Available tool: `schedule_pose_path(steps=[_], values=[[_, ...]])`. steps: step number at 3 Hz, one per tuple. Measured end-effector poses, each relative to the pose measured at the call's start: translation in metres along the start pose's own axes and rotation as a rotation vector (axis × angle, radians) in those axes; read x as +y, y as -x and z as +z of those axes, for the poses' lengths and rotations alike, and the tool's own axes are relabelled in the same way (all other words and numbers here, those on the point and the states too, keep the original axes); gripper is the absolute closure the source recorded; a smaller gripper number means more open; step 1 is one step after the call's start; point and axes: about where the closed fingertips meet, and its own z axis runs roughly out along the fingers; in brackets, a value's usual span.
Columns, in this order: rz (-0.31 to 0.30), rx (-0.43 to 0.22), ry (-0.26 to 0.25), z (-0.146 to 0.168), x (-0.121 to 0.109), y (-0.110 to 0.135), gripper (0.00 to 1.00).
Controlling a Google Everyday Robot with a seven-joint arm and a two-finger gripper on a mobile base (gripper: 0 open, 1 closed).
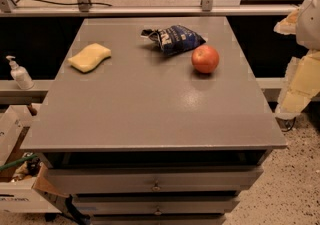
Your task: Pick sponge
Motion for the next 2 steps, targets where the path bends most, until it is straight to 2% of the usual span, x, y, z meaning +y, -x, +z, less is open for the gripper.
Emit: schedule_pose_path(steps=[1,2], values=[[0.000,0.000,0.000,0.0000,0.0000,0.0000,0.00],[-0.042,-0.047,-0.014,0.0036,-0.0082,0.0099,0.00]])
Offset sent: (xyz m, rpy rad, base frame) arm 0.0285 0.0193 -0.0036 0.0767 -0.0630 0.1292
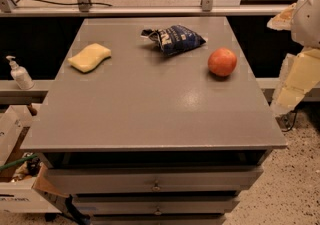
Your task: Pick sponge
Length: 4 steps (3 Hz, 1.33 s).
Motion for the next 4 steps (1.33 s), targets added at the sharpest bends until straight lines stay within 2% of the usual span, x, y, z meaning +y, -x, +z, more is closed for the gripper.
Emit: schedule_pose_path(steps=[1,2,3,4], values=[[-0.108,-0.111,0.011,0.018,-0.018,0.035,0.00],[-0.205,-0.209,0.043,0.037,-0.033,0.074,0.00],[-0.267,-0.293,0.070,0.056,-0.047,0.113,0.00],[-0.276,-0.360,0.090,0.071,-0.061,0.145,0.00]])
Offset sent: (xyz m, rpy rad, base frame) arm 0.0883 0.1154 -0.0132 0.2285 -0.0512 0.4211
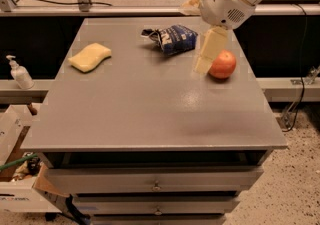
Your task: Pick sponge
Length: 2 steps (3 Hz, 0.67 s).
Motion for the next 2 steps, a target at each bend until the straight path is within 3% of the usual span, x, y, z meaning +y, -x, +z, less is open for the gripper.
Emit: schedule_pose_path(steps=[2], values=[[0.027,-0.094,0.006,0.055,-0.037,0.049,0.00]])
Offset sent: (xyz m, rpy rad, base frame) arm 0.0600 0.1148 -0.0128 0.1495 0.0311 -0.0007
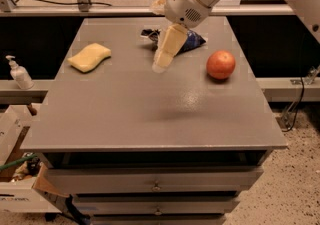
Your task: Pick sponge
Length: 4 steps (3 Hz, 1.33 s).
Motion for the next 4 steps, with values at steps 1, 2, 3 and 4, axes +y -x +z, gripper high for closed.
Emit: schedule_pose_path(steps=[1,2,3,4], values=[[0.022,-0.027,-0.003,0.028,-0.016,0.021,0.00],[0.052,-0.045,0.001,0.058,-0.028,0.035,0.00],[0.100,-0.068,0.000,0.088,-0.042,0.046,0.00],[0.150,-0.092,0.000,0.121,-0.059,0.060,0.00]])
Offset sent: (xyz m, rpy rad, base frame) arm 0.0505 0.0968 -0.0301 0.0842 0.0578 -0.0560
